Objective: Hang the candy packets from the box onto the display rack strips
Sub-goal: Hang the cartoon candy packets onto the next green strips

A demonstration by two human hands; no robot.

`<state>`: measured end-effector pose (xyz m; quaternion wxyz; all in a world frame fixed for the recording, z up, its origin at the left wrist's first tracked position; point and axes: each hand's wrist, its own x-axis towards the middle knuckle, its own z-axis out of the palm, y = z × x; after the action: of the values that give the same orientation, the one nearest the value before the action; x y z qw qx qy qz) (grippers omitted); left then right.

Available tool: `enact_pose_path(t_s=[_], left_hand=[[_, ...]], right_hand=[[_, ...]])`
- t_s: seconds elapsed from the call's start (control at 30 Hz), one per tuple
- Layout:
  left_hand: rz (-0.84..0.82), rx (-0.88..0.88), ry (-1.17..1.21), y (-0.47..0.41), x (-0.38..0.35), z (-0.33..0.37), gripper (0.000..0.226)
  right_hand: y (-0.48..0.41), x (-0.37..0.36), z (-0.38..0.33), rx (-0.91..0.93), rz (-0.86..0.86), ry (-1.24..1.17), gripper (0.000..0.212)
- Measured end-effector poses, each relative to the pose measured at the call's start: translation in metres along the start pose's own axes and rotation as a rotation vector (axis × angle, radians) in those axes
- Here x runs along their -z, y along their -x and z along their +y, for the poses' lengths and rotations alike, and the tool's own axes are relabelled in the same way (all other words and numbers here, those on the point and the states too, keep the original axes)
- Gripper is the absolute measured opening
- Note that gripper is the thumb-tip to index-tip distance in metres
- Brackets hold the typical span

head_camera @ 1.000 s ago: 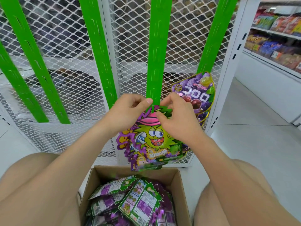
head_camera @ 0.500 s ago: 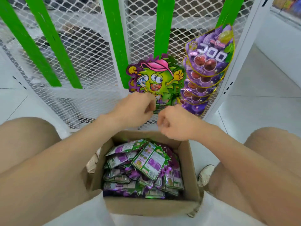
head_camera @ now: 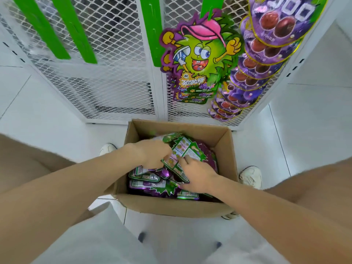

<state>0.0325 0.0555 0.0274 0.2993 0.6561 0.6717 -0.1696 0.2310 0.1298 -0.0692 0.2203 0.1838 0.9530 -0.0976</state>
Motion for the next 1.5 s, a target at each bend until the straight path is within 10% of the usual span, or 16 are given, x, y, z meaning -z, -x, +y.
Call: enact_pose_path(t_s=[0.33,0.57,0.73,0.87,1.0,1.13,1.3,1.5], left_hand=[[0.159,0.033,0.122,-0.013,0.024,-0.018,0.045],[0.349,0.127,0.695,-0.005,0.055,-0.020,0.068],[0.454,0.254,1.430,-0.009,0.074,-0.012,0.058],[0.640,0.131,1.666,-0.001,0.092,0.000,0.013],[0.955,0.027,1.335,0.011,0.113,0.003,0.016],[0.988,-0.145,0.870,0.032,0.137,0.003,0.008],[0.894,-0.253,0.568,0.045,0.166,0.015,0.023],[1.137,-0.208,0.661,0.038,0.211,0.033,0.036]], right_hand=[[0.002,0.071,0.028,0.142,-0.191,-0.116,0.020],[0.044,0.170,0.065,-0.252,0.554,-0.357,0.011],[0.057,0.190,0.073,-0.461,0.994,-1.106,0.032],[0.046,0.182,0.075,-0.591,0.804,-1.711,0.019],[0.043,0.177,0.080,-0.663,0.717,-1.547,0.024],[0.049,0.192,0.076,-0.548,0.912,-1.037,0.090],[0.076,0.246,0.051,-0.086,0.893,-0.754,0.052],[0.076,0.298,0.087,-0.150,0.957,-0.602,0.020]])
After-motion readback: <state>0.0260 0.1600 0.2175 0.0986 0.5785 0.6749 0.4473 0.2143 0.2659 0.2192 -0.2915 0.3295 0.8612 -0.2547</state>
